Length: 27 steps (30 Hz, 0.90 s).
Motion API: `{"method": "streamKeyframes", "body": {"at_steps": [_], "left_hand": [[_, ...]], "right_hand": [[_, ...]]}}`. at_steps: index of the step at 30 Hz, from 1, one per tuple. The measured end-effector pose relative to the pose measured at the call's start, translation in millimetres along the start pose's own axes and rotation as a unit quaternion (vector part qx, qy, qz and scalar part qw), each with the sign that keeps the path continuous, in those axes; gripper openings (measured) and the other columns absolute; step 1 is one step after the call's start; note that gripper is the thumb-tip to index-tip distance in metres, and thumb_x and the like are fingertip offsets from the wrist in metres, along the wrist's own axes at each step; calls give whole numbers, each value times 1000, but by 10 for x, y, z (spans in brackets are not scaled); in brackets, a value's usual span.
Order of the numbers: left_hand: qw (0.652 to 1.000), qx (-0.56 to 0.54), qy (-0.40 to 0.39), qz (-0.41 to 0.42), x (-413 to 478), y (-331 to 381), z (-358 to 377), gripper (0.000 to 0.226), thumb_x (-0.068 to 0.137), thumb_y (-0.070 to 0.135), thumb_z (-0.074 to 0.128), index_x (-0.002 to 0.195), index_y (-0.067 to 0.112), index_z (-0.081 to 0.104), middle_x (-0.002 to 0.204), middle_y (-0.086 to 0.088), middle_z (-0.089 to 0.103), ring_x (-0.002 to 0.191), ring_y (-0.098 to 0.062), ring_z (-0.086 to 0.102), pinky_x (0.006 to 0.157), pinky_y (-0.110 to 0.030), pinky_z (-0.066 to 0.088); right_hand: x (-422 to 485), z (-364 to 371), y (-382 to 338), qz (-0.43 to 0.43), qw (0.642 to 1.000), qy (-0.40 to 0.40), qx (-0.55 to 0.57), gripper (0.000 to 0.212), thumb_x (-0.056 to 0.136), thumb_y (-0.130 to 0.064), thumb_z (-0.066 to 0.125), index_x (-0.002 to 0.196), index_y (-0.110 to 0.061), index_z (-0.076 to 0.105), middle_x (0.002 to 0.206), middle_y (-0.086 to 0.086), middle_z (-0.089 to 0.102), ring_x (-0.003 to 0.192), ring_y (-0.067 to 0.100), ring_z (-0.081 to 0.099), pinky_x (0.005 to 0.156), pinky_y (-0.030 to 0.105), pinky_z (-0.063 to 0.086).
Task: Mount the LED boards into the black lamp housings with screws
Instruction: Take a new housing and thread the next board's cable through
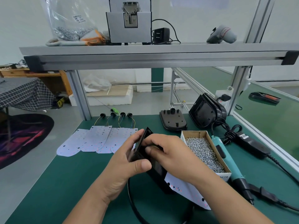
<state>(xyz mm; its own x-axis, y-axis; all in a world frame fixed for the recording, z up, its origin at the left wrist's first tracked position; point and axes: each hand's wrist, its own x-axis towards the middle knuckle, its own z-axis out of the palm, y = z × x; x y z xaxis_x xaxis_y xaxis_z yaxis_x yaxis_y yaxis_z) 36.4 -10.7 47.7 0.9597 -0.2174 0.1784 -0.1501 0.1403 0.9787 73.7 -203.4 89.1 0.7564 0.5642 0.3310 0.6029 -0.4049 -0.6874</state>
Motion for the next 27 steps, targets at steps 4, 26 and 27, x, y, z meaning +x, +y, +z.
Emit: {"method": "streamKeyframes", "body": {"at_steps": [4,26,27], "left_hand": [[1000,10,-6,-1,-5,12,16,110,65,45,101,158,27,45,152,1,62,139,-20,60,104,-28,54],[998,48,-16,22,-44,97,31,106,63,50,101,155,43,49,149,7,64,138,-14,60,102,-23,53],[998,48,-15,23,-44,93,24,106,63,50,101,155,43,49,150,8,63,139,-13,59,102,-23,53]], "right_hand": [[-11,60,50,49,996,72,12,11,96,-23,74,99,-33,69,92,-21,74,89,2,69,78,29,54],[-35,149,-50,-49,990,104,-80,12,95,-31,63,87,-24,67,78,-12,64,75,13,58,71,33,41],[-24,128,-59,-55,991,92,-81,13,96,-31,62,86,-23,66,77,-11,63,75,13,56,72,31,39]]}}
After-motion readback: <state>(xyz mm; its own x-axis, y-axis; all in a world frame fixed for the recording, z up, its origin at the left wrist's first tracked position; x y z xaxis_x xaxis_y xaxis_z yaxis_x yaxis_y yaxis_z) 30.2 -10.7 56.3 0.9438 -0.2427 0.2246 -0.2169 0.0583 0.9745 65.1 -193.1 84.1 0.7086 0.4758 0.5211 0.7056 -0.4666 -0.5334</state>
